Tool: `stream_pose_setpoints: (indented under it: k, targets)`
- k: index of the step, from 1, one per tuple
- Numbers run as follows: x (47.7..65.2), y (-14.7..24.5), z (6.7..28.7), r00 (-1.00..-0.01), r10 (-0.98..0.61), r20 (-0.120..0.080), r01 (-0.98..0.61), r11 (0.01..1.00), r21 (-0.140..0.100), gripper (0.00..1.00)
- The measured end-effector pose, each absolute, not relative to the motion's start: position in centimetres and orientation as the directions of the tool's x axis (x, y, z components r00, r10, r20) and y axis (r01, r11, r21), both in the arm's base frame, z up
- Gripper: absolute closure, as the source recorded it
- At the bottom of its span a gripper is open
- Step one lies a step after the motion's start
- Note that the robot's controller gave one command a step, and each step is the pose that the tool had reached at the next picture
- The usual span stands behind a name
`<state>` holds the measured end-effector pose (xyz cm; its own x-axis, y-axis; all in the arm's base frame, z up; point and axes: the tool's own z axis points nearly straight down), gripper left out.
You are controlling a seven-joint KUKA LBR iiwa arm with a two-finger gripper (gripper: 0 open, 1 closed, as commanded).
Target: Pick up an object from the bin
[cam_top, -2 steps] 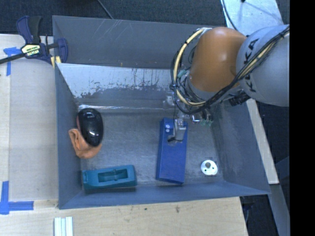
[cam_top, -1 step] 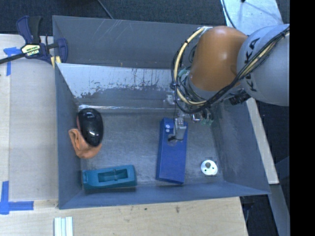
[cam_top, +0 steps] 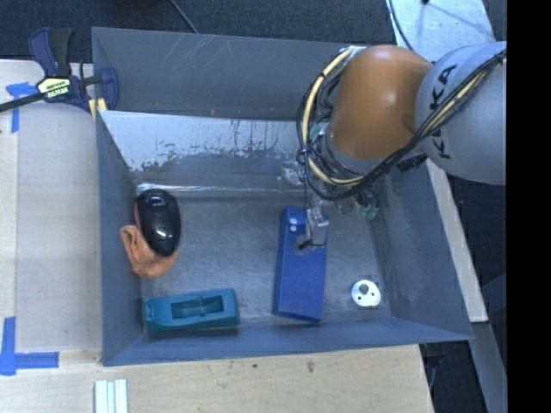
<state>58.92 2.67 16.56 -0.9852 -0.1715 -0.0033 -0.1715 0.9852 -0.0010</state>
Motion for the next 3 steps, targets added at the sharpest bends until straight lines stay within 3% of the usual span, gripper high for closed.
stream_pose_setpoints:
  k: [1, 2, 3]
  targets:
    - [59.3, 1.4, 15.8, -0.948, -0.319, -0.003, -0.319, 0.948, 0.000, 0.00]
    - [59.2, -1.0, 14.7, -0.997, -0.075, -0.001, -0.075, 0.997, 0.000, 0.00]
    - [60.3, -1.6, 13.9, -0.989, -0.150, -0.005, -0.150, 0.989, -0.001, 0.00]
